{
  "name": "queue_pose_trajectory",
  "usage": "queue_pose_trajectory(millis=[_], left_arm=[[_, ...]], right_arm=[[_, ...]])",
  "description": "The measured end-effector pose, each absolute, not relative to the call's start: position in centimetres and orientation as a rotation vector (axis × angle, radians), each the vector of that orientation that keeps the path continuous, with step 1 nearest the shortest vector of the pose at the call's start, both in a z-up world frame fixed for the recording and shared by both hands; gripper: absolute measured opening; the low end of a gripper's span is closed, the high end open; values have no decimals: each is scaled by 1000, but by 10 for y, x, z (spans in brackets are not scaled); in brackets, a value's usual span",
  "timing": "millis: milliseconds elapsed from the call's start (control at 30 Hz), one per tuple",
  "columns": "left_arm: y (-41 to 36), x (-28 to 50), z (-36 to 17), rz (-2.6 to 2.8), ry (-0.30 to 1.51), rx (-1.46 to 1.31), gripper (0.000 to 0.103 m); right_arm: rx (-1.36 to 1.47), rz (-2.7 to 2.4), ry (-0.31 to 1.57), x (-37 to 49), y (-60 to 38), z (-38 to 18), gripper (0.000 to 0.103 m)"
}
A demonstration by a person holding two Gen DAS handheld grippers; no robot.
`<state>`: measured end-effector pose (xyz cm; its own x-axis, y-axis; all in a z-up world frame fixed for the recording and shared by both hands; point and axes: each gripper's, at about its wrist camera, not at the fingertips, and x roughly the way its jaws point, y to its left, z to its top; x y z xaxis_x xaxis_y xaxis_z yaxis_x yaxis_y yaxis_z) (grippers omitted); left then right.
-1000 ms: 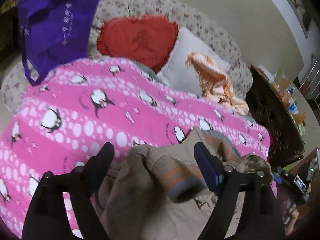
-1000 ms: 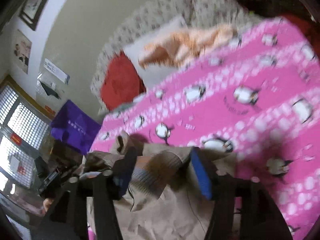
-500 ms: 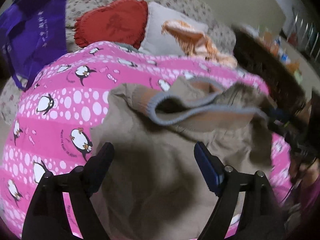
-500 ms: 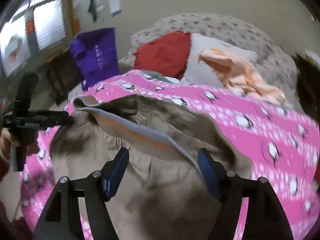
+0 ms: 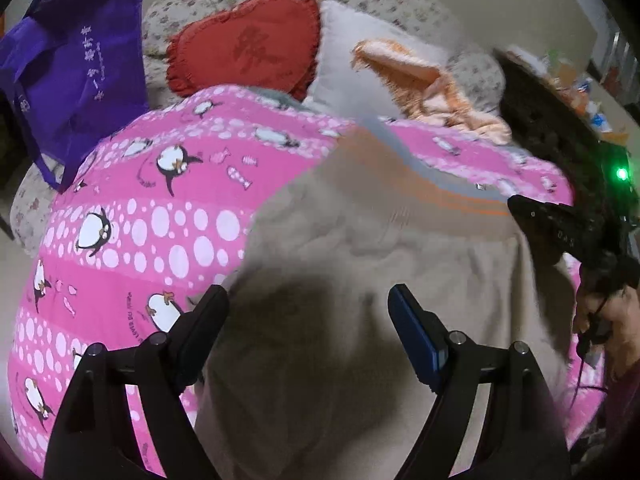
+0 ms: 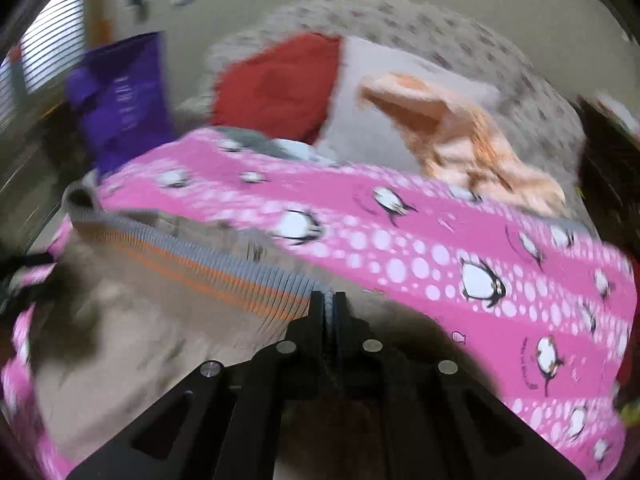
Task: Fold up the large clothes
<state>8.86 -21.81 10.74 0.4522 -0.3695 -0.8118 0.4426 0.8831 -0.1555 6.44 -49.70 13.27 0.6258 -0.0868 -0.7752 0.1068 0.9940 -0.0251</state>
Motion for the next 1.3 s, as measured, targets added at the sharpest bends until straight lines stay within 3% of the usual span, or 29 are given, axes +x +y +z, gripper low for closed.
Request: queue_pose_trajectory(millis=[167, 233, 300, 367, 500, 567, 633, 700, 833, 1033, 1300], left_arm=[[-214, 112, 72, -418, 1067, 50, 82], [-210, 113, 69, -417, 1060, 34, 82], [-208, 111, 67, -421, 1051, 33, 83], [-206, 110, 62, -421, 1045, 19, 83], [-205, 109, 60, -411, 1038, -4, 83], [-202, 107, 65, -403, 1046, 3, 83], [-192, 99, 76, -411, 1046, -8, 83], [-179, 89, 86, -457, 1041, -41, 83], [-143, 56, 98, -551, 1029, -61, 84], [-97, 16, 78, -620, 1094, -101, 86], [-94, 13, 52, -728, 1112, -161, 86]], right_arm=[[136, -157, 966, 72, -515, 113, 15], [237, -112, 922, 48, -523, 132, 32], [288, -67, 898, 17, -530, 153, 41], [283, -22, 907, -9, -527, 158, 39], [123, -176, 1038, -24, -529, 111, 35], [153, -235, 1057, -19, -550, 86, 38], [223, -242, 1017, -25, -557, 95, 40], [251, -246, 985, -39, -557, 118, 46], [365, -137, 937, -88, -553, 141, 73], [440, -129, 1007, -158, -547, 112, 74], [665, -91, 997, -180, -554, 67, 74]])
